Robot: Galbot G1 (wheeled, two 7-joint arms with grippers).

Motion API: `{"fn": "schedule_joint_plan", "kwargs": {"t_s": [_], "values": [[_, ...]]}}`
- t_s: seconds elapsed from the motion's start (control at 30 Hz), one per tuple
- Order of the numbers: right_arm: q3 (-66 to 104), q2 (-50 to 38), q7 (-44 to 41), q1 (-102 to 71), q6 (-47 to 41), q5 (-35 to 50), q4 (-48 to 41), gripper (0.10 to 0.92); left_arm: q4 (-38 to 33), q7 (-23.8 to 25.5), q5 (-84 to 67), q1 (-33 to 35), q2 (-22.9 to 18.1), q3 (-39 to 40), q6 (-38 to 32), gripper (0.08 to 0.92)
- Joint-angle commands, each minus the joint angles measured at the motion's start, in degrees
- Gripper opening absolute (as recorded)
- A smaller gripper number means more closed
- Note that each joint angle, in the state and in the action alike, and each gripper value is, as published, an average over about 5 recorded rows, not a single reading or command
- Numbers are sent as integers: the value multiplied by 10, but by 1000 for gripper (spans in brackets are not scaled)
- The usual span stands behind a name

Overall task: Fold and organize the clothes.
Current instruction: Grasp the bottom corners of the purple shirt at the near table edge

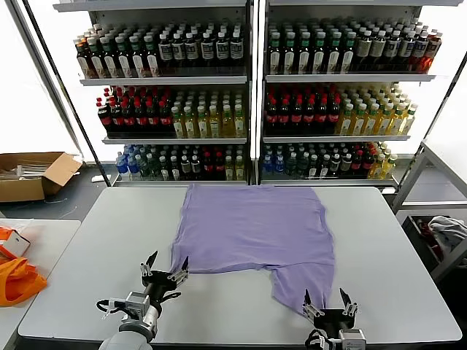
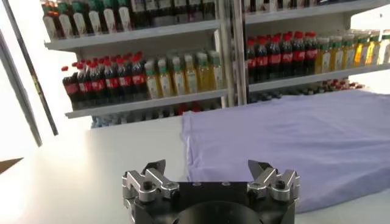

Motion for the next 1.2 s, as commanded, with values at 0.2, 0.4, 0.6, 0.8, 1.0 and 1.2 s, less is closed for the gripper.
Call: {"fn": "schedule_joint_plan", "kwargs": {"t_s": [0.2, 0.4, 0.6, 0.8, 1.0, 1.2], "values": [[-20, 5, 15, -1, -10, 4, -14, 823, 29, 11, -39, -15, 4, 6, 22, 823], [-19, 7, 16, 0, -9, 5, -16, 823, 39, 10, -38, -21, 4, 3, 24, 823], [-20, 11, 20, -1, -9, 6, -21, 823, 38, 8, -35, -20, 8, 5, 28, 822], [-20, 16, 24, -8, -9, 21, -26, 798, 36, 10, -37, -19, 16, 9, 34, 715], [-25, 19, 25, -16, -4, 21, -25, 640, 36, 10, -37, -16, 16, 18, 37, 542], [-22, 16, 24, -19, 3, 22, -19, 467, 34, 11, -35, -13, 13, 24, 39, 369]]}}
